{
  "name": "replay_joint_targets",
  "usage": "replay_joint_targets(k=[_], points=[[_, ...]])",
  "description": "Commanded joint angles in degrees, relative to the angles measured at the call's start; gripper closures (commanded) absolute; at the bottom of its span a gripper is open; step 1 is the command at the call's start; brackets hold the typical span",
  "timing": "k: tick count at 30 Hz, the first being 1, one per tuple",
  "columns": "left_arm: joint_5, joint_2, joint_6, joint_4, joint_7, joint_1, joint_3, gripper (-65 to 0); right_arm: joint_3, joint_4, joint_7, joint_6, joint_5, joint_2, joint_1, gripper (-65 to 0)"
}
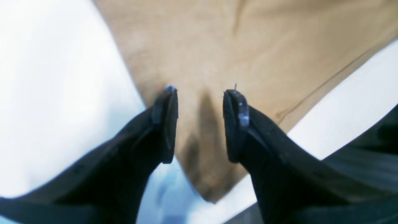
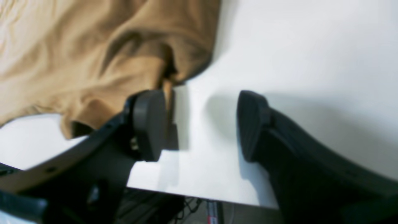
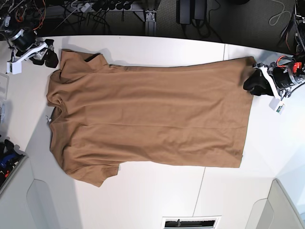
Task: Layout the t-shirt on the table in an organized manner, then fold the t-shirt properly
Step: 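Pull the shirt corners apart with both grippers to flatten it, then hold the shirt corners and drag them toward the robot to straighten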
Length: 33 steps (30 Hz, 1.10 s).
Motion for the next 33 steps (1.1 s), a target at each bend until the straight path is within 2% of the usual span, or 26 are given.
replay_joint_targets(k=[1,5,17,33], points=[[-1.62,-0.98,-0.45,0.72,-0.35,0.39,-1.49,-27.2,0.22,0.96,1.27,0.24,1.07,0.48,0.17,-36.8],[-2.32,-1.01,-0.45,0.72,0.13,3.04,-3.41,-27.2,-0.09,0.96,1.29,0.26,1.05,-1.14,0.46,-36.8],[-2.21,-0.85,-0.45,0.72,0.48,8.39,-3.41,-27.1,-0.70,0.96,1.07,0.63,2.27,-4.90,0.50,-36.8],[-1.81,-0.85,-0.45,0.70,0.50,8.90,-3.39,-27.1,-7.69,0.96,1.79,0.61,2.23,-5.05,0.48,-36.4]])
